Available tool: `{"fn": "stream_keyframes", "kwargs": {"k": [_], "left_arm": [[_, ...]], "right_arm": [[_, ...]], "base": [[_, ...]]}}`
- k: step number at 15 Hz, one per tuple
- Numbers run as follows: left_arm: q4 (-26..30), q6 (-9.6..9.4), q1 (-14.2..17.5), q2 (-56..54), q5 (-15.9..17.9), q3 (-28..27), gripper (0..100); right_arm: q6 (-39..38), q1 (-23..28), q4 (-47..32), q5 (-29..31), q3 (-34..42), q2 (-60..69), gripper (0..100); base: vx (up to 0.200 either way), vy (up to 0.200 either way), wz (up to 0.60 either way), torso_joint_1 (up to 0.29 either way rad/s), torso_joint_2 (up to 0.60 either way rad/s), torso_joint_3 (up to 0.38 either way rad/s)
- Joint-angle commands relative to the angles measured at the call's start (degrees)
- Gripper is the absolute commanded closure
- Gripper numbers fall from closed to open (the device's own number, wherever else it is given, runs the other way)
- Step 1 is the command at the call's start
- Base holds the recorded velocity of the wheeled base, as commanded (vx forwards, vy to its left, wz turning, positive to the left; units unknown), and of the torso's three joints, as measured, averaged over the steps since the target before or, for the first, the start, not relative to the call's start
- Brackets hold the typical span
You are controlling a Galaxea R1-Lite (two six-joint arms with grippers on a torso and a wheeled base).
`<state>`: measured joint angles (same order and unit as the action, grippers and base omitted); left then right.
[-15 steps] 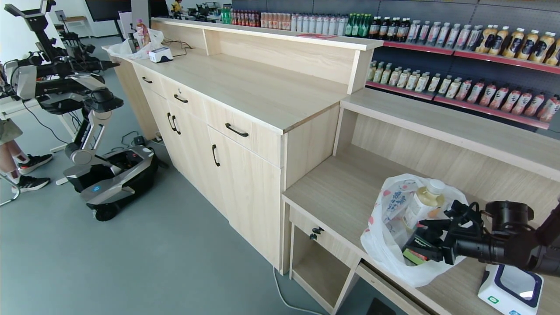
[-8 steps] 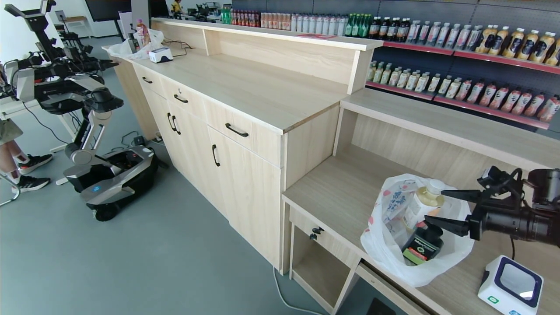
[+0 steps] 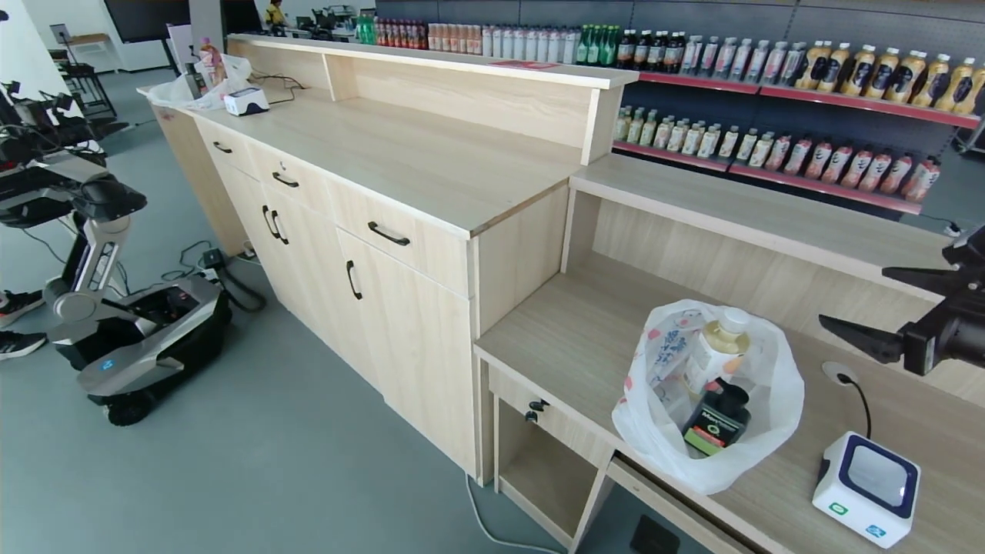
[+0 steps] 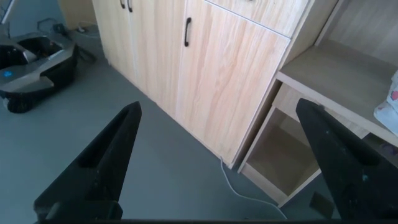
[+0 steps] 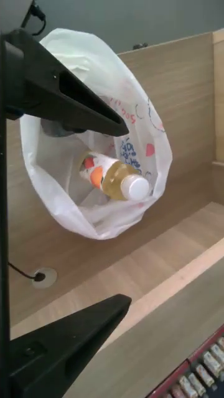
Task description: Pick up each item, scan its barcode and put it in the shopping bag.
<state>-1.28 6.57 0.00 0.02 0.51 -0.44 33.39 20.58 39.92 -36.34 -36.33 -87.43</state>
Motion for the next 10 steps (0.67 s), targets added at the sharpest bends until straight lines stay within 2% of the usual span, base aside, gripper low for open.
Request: {"fn": "stream_keyframes", "kwargs": {"k": [1, 4, 6, 10], "left_arm": [[-0.04, 0.02, 0.09, -0.02, 0.02, 0.00, 0], [-0.04, 0.02, 0.09, -0.02, -0.07, 0.00, 0], [-0.04, 0.02, 0.09, -0.02, 0.02, 0.00, 0], [-0.04, 0.02, 0.09, -0.02, 0.02, 0.00, 0]], "right_arm": [[-2.01, -0.01, 0.07, 1.89, -3.75, 3.23, 0], [-9.40, -0.10, -0.55, 7.51, -7.18, 4.99, 0], [-10.45, 0.34, -2.83, 9.09, -7.35, 6.04, 0], [-16.43, 0.87, -11.62, 15.77, -7.00, 12.28, 0]], "base": [[0.000, 0.000, -0.60, 0.007, 0.00, 0.002], [0.000, 0.000, -0.60, 0.001, 0.00, 0.004], [0.000, 0.000, -0.60, 0.005, 0.00, 0.000], [0.000, 0.000, -0.60, 0.001, 0.00, 0.005]]}}
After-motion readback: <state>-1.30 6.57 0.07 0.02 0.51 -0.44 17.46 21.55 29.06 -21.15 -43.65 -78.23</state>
